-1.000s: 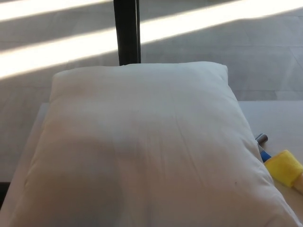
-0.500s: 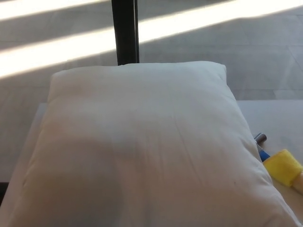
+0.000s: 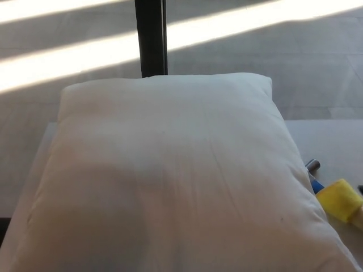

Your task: A hammer is kept on the right hand side and a pillow is kept on the left hand side on the desk infront of the robot and the robot uses its right hand to pick up the hammer and makes a downward swinging motion to hit the pillow

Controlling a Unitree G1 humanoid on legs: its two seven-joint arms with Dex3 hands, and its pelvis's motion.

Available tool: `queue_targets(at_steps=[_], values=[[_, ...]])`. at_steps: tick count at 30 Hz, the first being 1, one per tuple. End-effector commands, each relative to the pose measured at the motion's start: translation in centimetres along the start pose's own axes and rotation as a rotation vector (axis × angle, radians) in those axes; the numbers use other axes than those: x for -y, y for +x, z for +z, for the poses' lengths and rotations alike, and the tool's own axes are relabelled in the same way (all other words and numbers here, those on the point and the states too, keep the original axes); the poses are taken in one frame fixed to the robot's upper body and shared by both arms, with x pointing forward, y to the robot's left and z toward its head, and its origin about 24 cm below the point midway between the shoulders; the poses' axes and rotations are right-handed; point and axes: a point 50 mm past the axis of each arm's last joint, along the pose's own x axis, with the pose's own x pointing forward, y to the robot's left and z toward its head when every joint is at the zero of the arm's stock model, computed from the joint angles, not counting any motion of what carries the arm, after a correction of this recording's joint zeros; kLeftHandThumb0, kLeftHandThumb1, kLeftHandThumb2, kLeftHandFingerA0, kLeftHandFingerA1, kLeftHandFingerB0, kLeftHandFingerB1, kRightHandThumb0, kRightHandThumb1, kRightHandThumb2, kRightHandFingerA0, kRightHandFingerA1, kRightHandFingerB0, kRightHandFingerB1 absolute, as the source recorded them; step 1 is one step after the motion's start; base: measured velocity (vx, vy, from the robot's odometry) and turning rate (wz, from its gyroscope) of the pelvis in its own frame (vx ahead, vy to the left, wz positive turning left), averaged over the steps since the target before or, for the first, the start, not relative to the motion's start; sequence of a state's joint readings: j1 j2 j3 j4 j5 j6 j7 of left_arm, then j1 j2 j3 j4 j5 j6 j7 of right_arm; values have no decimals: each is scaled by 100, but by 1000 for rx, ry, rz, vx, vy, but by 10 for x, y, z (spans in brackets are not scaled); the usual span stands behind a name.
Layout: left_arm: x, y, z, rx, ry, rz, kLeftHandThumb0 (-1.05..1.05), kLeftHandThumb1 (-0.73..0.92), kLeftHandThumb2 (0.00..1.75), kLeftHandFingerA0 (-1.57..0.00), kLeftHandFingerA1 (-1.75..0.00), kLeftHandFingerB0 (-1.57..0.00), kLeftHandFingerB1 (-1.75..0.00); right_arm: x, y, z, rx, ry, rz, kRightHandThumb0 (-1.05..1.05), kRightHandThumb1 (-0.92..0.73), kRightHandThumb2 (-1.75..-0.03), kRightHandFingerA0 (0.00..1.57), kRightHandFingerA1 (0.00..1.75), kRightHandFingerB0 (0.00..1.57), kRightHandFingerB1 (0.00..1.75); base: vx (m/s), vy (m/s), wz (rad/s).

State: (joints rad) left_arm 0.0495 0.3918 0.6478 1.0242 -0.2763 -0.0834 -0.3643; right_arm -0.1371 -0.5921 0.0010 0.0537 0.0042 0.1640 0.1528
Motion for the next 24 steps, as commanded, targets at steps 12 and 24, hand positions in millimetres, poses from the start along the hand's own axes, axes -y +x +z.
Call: queue_targets(at_steps=[12, 24], values=[[-2, -5, -3, 16, 3, -61, -61, 70, 62, -64, -52, -56, -42, -26, 33, -41, -306, -493, 159, -83, -53, -91, 4, 47, 10, 41, 0, 0, 0], [-4, -6, -7, -4, -2, -47, -60, 69, 61, -67, -51, -56, -42, -57, 41, -36, -259, -533, 153, -77, -65, -60, 14, 44, 22, 28, 0, 0, 0]])
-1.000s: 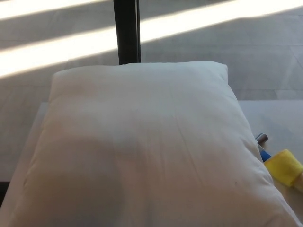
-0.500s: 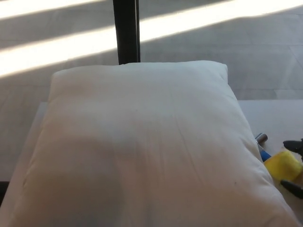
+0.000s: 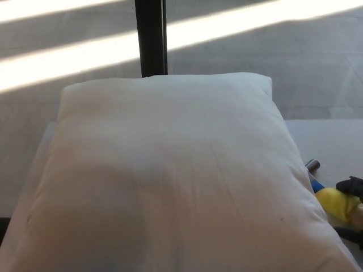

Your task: A hammer is kept on the right hand side and a pillow is kept on the left hand side on the desk infront of the robot and the robot uses its right hand to pick up the hammer and makes a downward swinging motion to hit the pillow

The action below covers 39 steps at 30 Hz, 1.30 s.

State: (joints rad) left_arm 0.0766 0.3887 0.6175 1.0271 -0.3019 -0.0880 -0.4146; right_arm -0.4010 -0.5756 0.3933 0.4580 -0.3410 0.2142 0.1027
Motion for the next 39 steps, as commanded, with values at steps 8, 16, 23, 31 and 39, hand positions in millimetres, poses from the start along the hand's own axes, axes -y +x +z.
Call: queue_targets(at_steps=[8, 16, 23, 31, 39], values=[[-4, -4, -1, 21, 7, -7, -60, 69, 61, -65, -50, -55, -42, -54, 3, -2, -79, -127, 50, -75, -64, -60, 13, 45, 20, 28, 0, 0, 0], [-4, -6, -7, 5, 10, -27, -60, 70, 62, -62, -49, -53, -42, -77, 4, -24, -267, -187, 83, -70, -48, -82, 3, 48, 9, 39, 0, 0, 0], [-2, -5, -8, 11, 15, -41, -60, 71, 61, -61, -49, -55, -42, -81, 2, -41, -381, -92, 61, -34, -39, -87, 60, 91, 1, 46, 0, 0, 0], [-1, -6, -10, 2, 37, -77, -58, 73, 62, -60, -52, -51, -43, -81, 3, -48, -400, -203, 186, -31, -64, -59, 88, 116, 81, 51, 0, 0, 0], [-2, -6, -7, 17, 56, -100, -61, 71, 61, -59, -54, -50, -44, -82, 8, -47, -445, -298, 326, -33, -53, -54, 61, 89, 62, 48, 0, 0, 0]])
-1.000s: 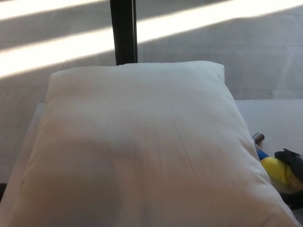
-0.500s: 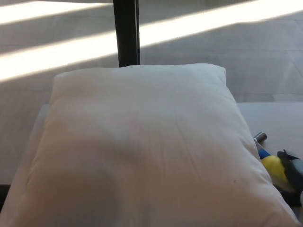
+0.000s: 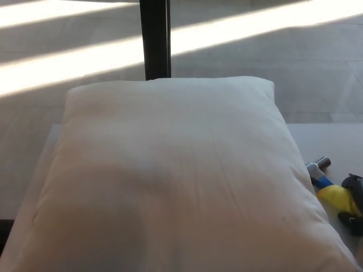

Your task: A hammer is kept on the right hand side and a pillow is kept on the left hand side on the desk infront of the robot and the robot uses its right hand to pick up the hammer and makes a downward swinging motion to hit the pillow

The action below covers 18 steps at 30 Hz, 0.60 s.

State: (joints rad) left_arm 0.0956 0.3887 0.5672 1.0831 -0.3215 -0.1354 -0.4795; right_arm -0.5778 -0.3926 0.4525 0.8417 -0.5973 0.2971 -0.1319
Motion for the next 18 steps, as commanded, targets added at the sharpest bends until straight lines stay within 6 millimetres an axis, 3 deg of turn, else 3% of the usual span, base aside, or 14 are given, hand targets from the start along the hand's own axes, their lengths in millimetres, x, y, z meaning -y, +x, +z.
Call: queue_targets(at_steps=[1, 2, 3, 4, 5, 7, 8, 9, 10, 11, 13, 15, 17, 18], values=[[-3, -2, 7, 56, 36, -35, -60, 70, 61, -59, -54, -53, -45, -74, -23, -40, -184, -173, 502, -32, -53, -55, 61, 95, 67, 55, 0, 0, 0], [-2, -2, 8, 58, 39, -32, -61, 70, 61, -60, -55, -51, -45, -74, -24, -42, -190, -168, 508, -30, -58, -56, 63, 103, 56, 52, 0, 0, 0], [-2, -1, 8, 58, 24, -30, -60, 69, 61, -62, -55, -54, -46, -75, -25, -45, -172, -198, 514, -35, -78, -62, 47, 86, 32, 43, 0, 0, 0], [-2, -2, 7, 59, 22, -31, -60, 69, 61, -61, -55, -53, -45, -76, -26, -45, -169, -204, 513, -38, -81, -63, 53, 88, 32, 42, 0, 0, 0], [-2, -1, 8, 59, 24, -32, -60, 69, 61, -62, -56, -54, -45, -76, -26, -46, -168, -211, 506, -36, -80, -63, 54, 116, 39, 43, 0, 0, 0], [-1, -2, 8, 65, 30, -39, -60, 70, 61, -60, -56, -52, -45, -77, -27, -48, -167, -211, 474, -36, -80, -64, 59, 113, 43, 46, 0, 0, 0], [-1, -2, 8, 68, 39, -43, -61, 70, 61, -59, -56, -51, -46, -77, -27, -48, -153, -214, 460, -36, -77, -63, 64, 110, 55, 51, 0, 0, 0], [-1, -2, 8, 66, 37, -39, -60, 70, 61, -59, -54, -51, -45, -76, -27, -47, -141, -218, 447, -36, -77, -63, 63, 128, 53, 53, 0, 0, 0], [-2, -2, 8, 65, 35, -37, -60, 70, 61, -59, -54, -51, -45, -76, -27, -46, -136, -220, 443, -36, -77, -63, 63, 128, 53, 53, 0, 0, 0], [-2, -2, 8, 61, 34, -35, -60, 70, 61, -59, -54, -51, -45, -75, -28, -47, -119, -212, 425, -38, -80, -63, 56, 89, 59, 54, 0, 0, 0], [-2, -2, 8, 57, 31, -33, -59, 69, 61, -61, -55, -51, -45, -72, -29, -45, -93, -224, 400, -39, -84, -65, 70, 80, 68, 54, 0, 0, 0], [-2, -1, 8, 57, 31, -36, -61, 68, 61, -60, -55, -53, -45, -70, -30, -46, -60, -300, 350, -41, -78, -62, 72, 95, 64, 51, 0, 0, 0], [-3, -2, 8, 58, 38, -42, -62, 68, 61, -59, -56, -51, -45, -71, -30, -48, -58, -299, 345, -39, -86, -64, 65, 109, 57, 50, 0, 0, 0], [-3, -3, 8, 59, 42, -41, -62, 68, 61, -59, -56, -49, -46, -73, -31, -50, -53, -278, 331, -37, -88, -65, 71, 112, 64, 68, 0, 0, 0]])
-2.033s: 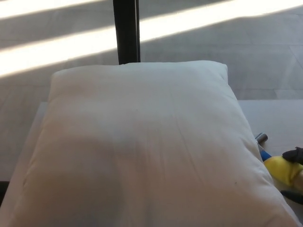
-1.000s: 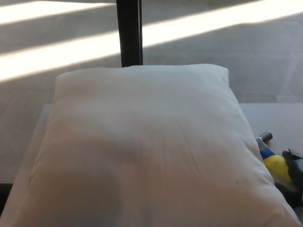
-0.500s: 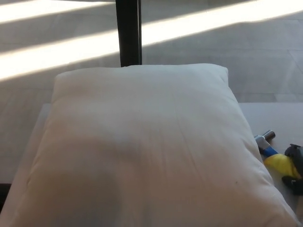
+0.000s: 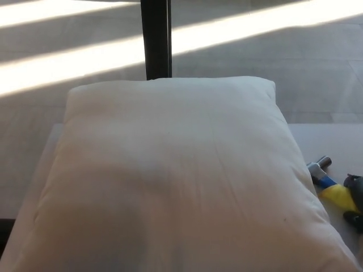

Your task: A hammer is kept on the right hand side and a pillow is kept on the left hand side on the desk infront of the robot and the robot uses its right hand to pick up the hammer and makes a downward swinging motion to hit the pillow

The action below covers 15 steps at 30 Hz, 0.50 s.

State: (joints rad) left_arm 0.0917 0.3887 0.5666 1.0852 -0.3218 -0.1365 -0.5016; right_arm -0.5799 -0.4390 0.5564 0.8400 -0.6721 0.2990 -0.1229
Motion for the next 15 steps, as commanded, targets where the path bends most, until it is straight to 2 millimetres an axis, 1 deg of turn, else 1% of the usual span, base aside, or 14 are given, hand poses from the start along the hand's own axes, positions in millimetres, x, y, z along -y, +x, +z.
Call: queue_targets(at_steps=[1, 2, 3, 4, 5, 6, 7, 8, 9, 10, 11, 12, 13, 15], values=[[-4, -3, 8, 59, 48, -17, -62, 68, 61, -59, -56, -49, -46, -79, -32, -32, -50, -56, 321, -37, -88, -65, 71, 112, 64, 68, 0, 0, 0], [-5, -3, 7, 53, 44, -9, -61, 68, 61, -60, -55, -51, -46, -78, -32, -31, -45, -13, 304, -39, -85, -66, 75, 120, 68, 83, 0, 0, 0], [-4, -3, 6, 53, 42, -7, -62, 69, 61, -59, -55, -51, -46, -76, -32, -29, -49, 39, 288, -38, -88, -65, 73, 105, 67, 77, 0, 0, 0], [-4, -3, 6, 52, 42, -9, -62, 69, 60, -59, -56, -51, -46, -74, -31, -27, -61, 92, 282, -33, -87, -67, 73, 126, 68, 85, 0, 0, 0], [-4, -3, 7, 51, 41, -10, -62, 54, 95, -54, -65, -44, -57, -70, -30, -24, -80, 191, 277, -34, -90, -68, 56, 92, 49, 57, 0, 0, 0], [-4, -3, 7, 51, 42, -11, -62, 54, 95, -54, -65, -44, -57, -67, -28, -21, -89, 265, 273, -34, -90, -68, 56, 92, 49, 57, 0, 0, 0], [-4, -3, 7, 52, 43, -12, -62, 53, 95, -54, -65, -45, -57, -61, -27, -18, -71, 321, 235, -30, -89, -66, 66, 115, 62, 84, 0, 0, 0], [-5, -4, 6, 50, 45, -10, -60, 69, 61, -60, -55, -51, -45, -55, -25, -15, -67, 471, 195, -28, -86, -69, 70, 161, 63, 129, 0, 0, 0], [-5, -4, 6, 49, 52, -11, -60, 69, 61, -59, -54, -49, -45, -46, -24, -12, -48, 604, 177, -29, -85, -68, 77, 175, 66, 150, 0, 0, 0], [-5, -4, 6, 49, 54, -13, -61, 69, 61, -59, -54, -50, -45, -40, -22, -10, -52, 606, 160, -34, -84, -67, 80, 175, 68, 153, 0, 0, 0], [-5, -4, 6, 47, 54, -10, -61, 69, 61, -60, -54, -51, -44, -31, -19, -8, -58, 684, 148, -33, -78, -78, 77, 170, 68, 152, 0, 0, 0], [-6, -4, 6, 41, 55, -7, -60, 54, 94, -52, -62, -43, -56, -22, -18, -5, -39, 789, 135, -27, -66, -98, 86, 175, 75, 158, 0, 0, 0], [-6, -5, 6, 42, 55, -7, -59, 70, 61, -59, -53, -49, -44, -12, -17, -3, -22, 892, 115, -23, -56, -116, 92, 175, 79, 160, 0, 0, 0], [-7, -5, 6, 44, 57, -5, -60, 70, 61, -59, -52, -50, -44, 6, -14, -2, -1, 1044, 70, -22, -51, -122, 91, 175, 78, 167, 0, 0, 0]])
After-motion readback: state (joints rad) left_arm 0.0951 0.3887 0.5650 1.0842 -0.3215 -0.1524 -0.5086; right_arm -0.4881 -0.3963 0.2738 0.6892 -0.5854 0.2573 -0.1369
